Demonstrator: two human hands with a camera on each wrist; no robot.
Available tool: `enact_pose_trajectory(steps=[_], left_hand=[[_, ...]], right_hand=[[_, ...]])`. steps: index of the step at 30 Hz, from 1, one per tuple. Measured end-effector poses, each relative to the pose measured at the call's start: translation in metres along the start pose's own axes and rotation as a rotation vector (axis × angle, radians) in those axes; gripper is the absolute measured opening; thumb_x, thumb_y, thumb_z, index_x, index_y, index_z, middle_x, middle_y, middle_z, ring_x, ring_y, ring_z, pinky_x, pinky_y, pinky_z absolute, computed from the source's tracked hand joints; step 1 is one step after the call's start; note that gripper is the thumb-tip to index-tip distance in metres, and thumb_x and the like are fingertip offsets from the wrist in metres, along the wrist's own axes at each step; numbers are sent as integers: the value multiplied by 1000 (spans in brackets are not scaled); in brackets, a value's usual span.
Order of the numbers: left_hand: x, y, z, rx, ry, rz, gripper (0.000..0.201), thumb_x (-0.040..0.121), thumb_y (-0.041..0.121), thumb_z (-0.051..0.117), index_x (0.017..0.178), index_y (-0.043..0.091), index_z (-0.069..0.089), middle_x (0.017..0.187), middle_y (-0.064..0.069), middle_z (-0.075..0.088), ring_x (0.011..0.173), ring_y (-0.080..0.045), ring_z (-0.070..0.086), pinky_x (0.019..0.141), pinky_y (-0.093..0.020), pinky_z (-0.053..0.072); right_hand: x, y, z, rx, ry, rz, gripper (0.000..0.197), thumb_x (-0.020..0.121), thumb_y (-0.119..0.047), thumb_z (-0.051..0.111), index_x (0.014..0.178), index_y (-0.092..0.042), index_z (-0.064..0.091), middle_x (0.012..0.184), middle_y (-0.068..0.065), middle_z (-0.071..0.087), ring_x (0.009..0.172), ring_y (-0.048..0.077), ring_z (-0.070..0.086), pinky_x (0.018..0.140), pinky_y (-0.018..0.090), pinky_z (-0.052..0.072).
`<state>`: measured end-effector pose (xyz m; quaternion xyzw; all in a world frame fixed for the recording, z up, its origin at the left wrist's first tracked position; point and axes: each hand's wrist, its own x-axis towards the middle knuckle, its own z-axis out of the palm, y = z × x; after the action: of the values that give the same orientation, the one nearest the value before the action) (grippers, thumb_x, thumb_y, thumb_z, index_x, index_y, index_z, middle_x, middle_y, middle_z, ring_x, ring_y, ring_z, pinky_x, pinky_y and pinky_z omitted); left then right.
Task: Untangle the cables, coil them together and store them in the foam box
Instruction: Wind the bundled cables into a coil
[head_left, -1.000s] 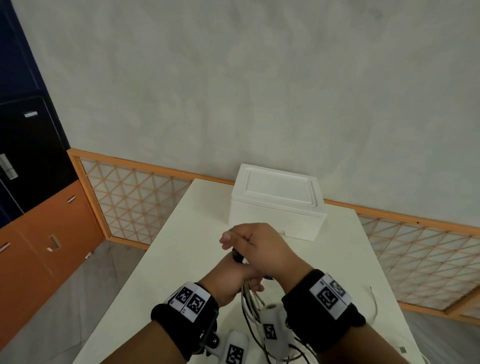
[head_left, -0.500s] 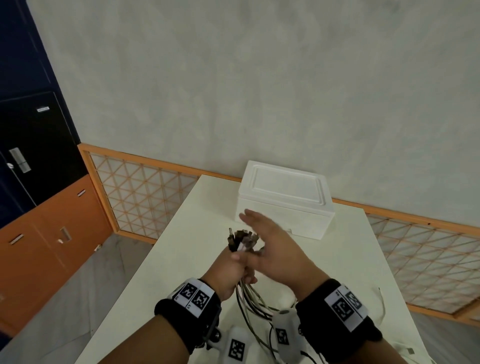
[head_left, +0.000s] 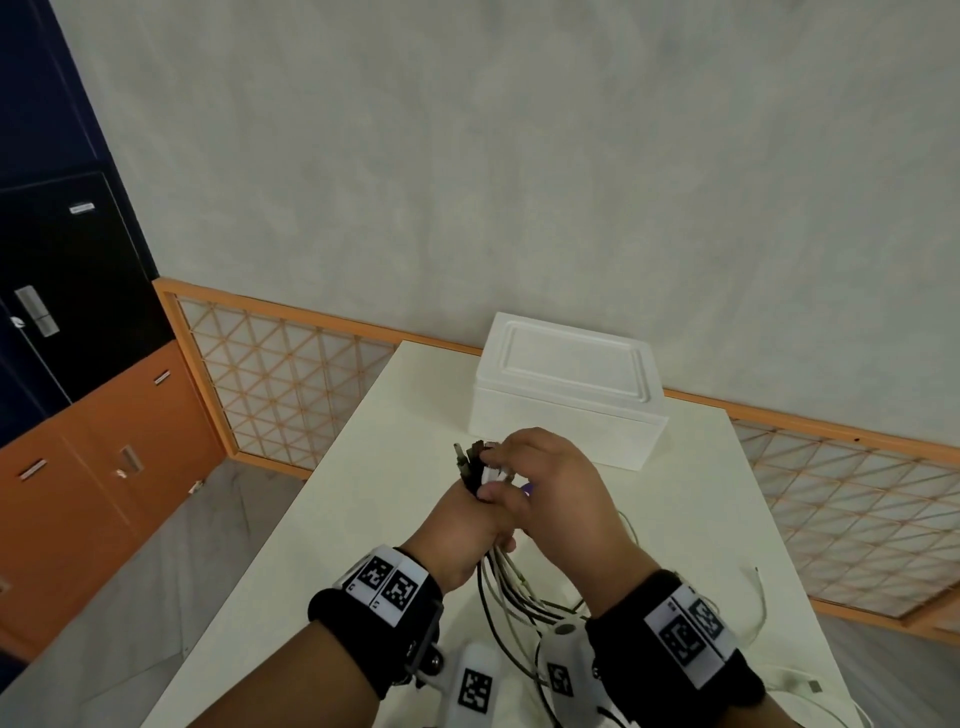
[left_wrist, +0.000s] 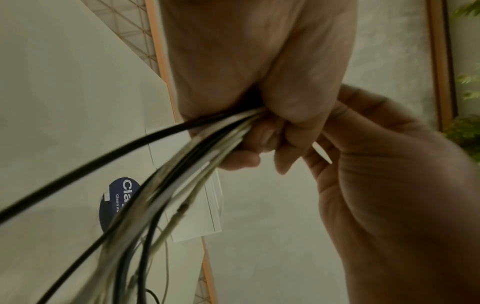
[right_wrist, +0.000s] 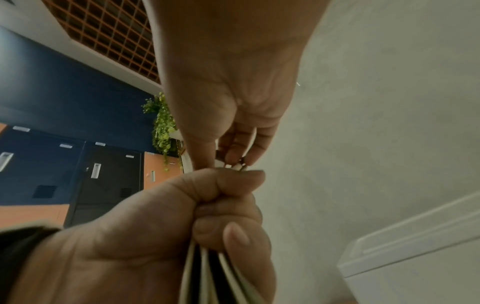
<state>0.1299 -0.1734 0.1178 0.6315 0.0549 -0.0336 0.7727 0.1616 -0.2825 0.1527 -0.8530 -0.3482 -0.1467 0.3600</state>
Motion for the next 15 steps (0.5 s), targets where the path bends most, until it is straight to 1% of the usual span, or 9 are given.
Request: enact_pose_trajectory(steps=[2,4,6,8,9,10,12,13,15], left_hand=[[0,-2,1,-34,37,2,10,66,8,46,71,16,47,55,3,41,44,-11,39,51,-28,39],[-1,0,2,-105,30,-10,7,74,12,50,71,17,53,52,2,38,42,-12,34,50,-27,37],[-3,1,1,-191,6,-25,21,87,14,56,67,18,55,48,3,32,41,-11,29,50,-27,35],[-4,1,0,-267,-14,-41,37,96,11,52,60,21,55,47,3,28,41,-11,27,50,-27,35],[-4,1,0,-292,-30,-44,38,95,10,52,59,21,56,47,2,27,42,-12,27,50,-27,36],[-3,1,1,-306,-46,-49,32,92,8,54,62,20,57,47,2,26,42,-12,27,49,-27,37],[-4,3,3,-334,-71,-53,9,78,8,53,76,14,60,47,2,25,43,-12,25,49,-26,37],[-4,4,4,-345,-75,-55,12,74,8,50,79,12,61,47,2,24,43,-12,25,48,-26,36],[-4,2,4,-345,-86,-52,16,73,7,49,66,16,60,46,3,25,42,-12,25,48,-25,36]], right_hand=[[0,-5,-5,139,-5,-8,27,68,-18,77,93,-26,72,91,-16,65,89,2,58,77,13,44],[0,-10,-14,325,9,128,36,68,-16,82,95,-37,68,92,-20,67,92,-1,60,78,12,46],[-1,-9,-19,396,103,184,40,71,-11,81,97,-36,64,95,-15,68,92,1,63,78,11,48],[-3,-6,-21,334,146,216,36,75,-5,74,90,-36,64,92,-14,67,86,0,63,72,11,49],[-3,-5,-21,302,119,242,35,77,-3,71,86,-36,64,88,-13,67,81,0,63,68,12,49],[-4,-5,-20,297,73,266,33,78,-5,70,84,-37,65,84,-12,68,78,2,63,67,14,50],[-6,-5,-18,312,3,304,31,79,-9,71,85,-39,65,82,-8,70,75,5,64,70,21,53],[-7,-7,-19,314,-7,305,30,79,-10,72,87,-38,65,82,-7,70,75,6,65,72,22,53],[-7,-8,-19,303,-22,286,28,79,-8,71,87,-33,64,80,-11,69,75,4,65,68,19,52]])
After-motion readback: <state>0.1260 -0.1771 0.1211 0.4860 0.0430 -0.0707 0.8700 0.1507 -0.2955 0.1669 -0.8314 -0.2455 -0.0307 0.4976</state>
